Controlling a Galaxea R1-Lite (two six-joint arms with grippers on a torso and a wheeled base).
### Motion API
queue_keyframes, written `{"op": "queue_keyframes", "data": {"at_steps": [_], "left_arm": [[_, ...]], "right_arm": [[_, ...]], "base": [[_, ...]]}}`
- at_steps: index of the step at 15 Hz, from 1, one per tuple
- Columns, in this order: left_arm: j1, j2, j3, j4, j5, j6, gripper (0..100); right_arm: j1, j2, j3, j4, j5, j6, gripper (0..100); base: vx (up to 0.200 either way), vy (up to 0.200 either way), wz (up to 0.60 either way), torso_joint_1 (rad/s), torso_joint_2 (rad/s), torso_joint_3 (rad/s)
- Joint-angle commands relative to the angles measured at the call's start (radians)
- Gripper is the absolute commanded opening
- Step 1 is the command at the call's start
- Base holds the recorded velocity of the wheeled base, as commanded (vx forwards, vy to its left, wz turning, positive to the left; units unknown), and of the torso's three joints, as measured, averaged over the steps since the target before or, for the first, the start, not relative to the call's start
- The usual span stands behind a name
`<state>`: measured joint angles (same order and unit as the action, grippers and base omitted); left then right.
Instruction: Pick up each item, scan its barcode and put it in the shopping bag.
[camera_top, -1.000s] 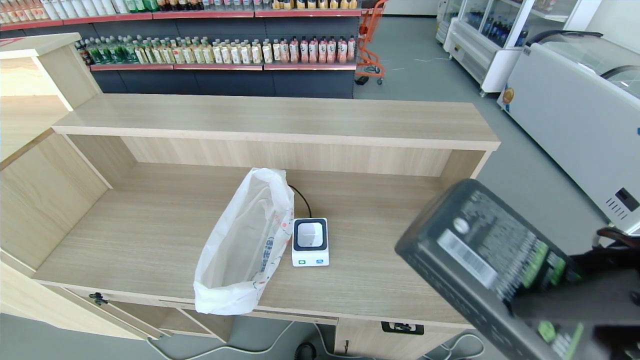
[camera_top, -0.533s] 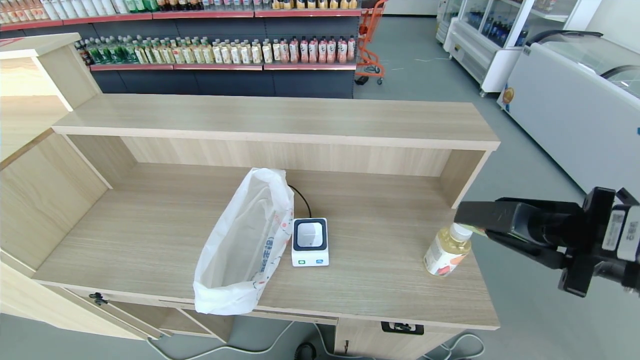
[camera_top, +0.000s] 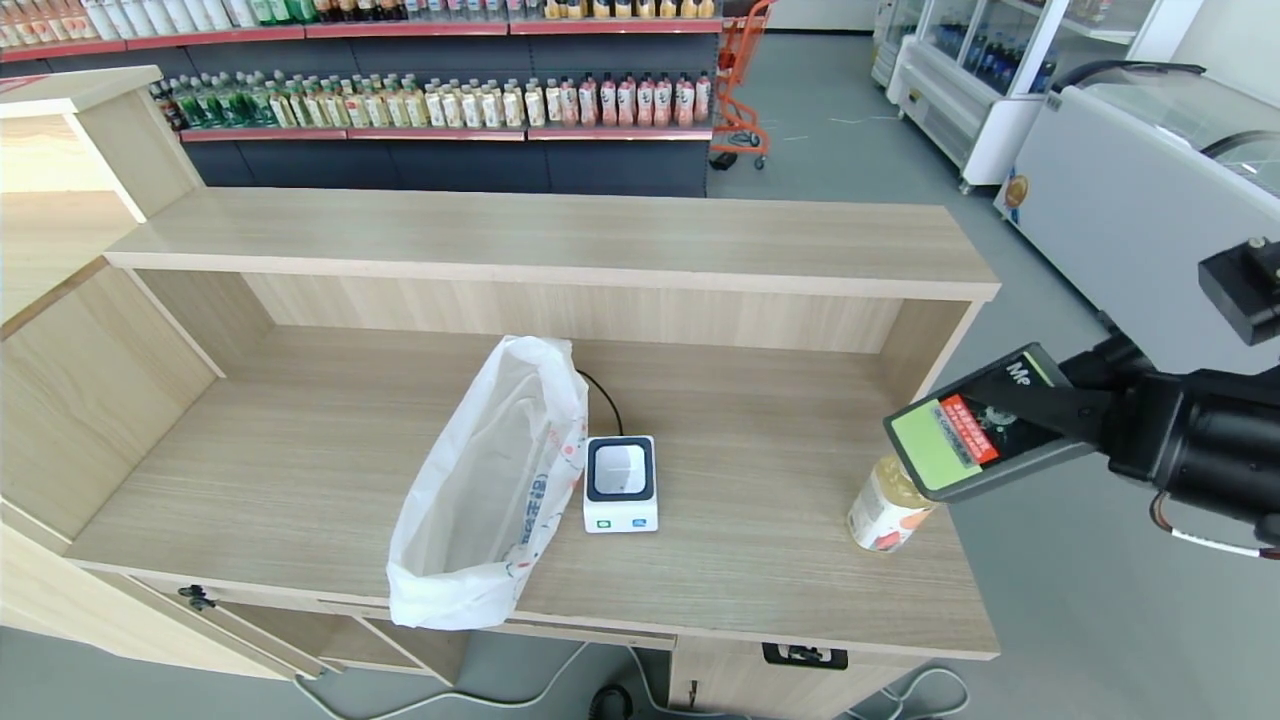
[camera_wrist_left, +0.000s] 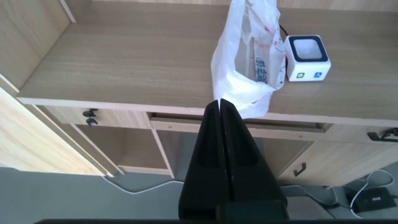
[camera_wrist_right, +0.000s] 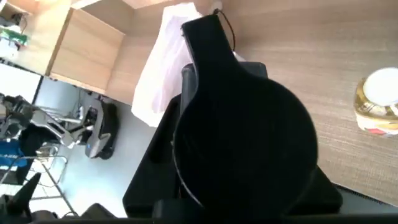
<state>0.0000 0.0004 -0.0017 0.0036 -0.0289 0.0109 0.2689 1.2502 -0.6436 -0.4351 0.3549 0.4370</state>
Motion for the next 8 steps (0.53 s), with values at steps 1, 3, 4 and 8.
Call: {"op": "queue_keyframes", "data": {"at_steps": [1, 3, 4, 8], "left_arm": [[0.0, 0.0, 0.0, -0.001, 0.0, 0.0, 0], [0.0, 0.0, 0.0, -0.001, 0.0, 0.0, 0], [0.0, 0.001, 0.0, -0.001, 0.0, 0.0, 0], [0.0, 0.0, 0.0, -0.001, 0.0, 0.0, 0]], "right_arm": [[-0.02, 0.067, -0.019, 0.012, -0.011, 0.025, 0], [-0.023, 0.061, 0.035, 0.009, -0.04, 0.035, 0], [-0.023, 0.055, 0.044, 0.009, -0.04, 0.035, 0], [-0.022, 0.034, 0.075, 0.01, -0.04, 0.04, 0]], "base": [[0.0, 0.0, 0.0, 0.0, 0.0, 0.0], [0.0, 0.0, 0.0, 0.0, 0.0, 0.0], [0.0, 0.0, 0.0, 0.0, 0.0, 0.0], [0.0, 0.0, 0.0, 0.0, 0.0, 0.0]]}}
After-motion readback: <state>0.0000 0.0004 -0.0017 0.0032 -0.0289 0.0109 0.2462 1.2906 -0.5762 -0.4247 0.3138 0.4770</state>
